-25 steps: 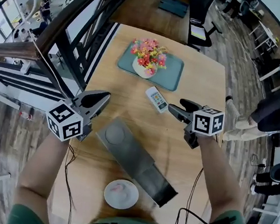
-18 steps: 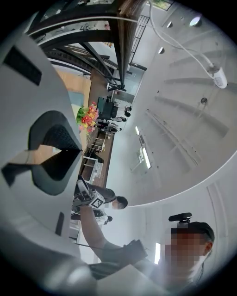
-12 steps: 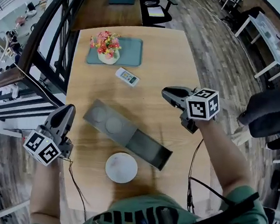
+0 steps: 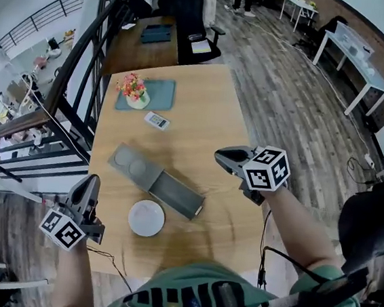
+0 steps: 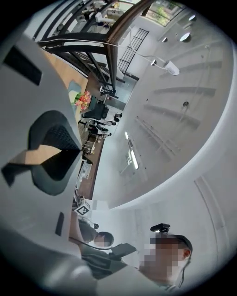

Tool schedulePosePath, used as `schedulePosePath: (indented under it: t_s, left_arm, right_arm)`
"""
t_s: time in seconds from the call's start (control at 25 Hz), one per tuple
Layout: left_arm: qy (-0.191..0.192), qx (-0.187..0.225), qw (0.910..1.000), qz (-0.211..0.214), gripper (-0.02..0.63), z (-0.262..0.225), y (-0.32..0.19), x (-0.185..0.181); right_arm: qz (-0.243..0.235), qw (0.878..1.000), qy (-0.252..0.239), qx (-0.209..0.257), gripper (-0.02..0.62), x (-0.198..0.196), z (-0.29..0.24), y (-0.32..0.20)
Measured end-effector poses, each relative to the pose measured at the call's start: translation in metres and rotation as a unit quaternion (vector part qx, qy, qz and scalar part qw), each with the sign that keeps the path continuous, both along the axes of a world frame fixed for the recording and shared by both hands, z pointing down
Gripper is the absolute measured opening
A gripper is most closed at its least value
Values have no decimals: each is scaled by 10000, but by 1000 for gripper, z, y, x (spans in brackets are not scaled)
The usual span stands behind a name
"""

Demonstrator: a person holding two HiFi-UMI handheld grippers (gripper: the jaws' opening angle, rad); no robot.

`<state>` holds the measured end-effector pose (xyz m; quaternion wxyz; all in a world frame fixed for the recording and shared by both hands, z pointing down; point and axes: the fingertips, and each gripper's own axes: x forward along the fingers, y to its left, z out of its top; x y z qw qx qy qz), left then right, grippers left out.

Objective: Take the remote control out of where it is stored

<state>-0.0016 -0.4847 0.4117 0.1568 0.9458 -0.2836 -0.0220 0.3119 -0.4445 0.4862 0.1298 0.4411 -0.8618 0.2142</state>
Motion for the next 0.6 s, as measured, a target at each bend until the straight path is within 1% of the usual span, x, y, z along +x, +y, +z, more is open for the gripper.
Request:
schedulePosePath:
  t_s: [0.2, 0.28, 0.44, 0.6]
  left_arm:
    - [-34, 175, 9996, -233, -9, -28, 84, 4]
    - [23, 188, 9993, -333, -9, -35, 114, 5]
    - [118, 110, 9985, -520, -9, -33, 161, 8]
    - [101, 1, 9978, -659, -9, -29, 195, 4]
  right_arm:
    - [29, 9999, -61, 141, 6, 23, -22, 78]
    - [11, 9997, -123, 201, 6, 27, -27, 102]
    - [-111, 9991, -305, 266, 6, 29, -35, 134]
    - [-291, 9979, -490, 312, 6, 22, -38, 151]
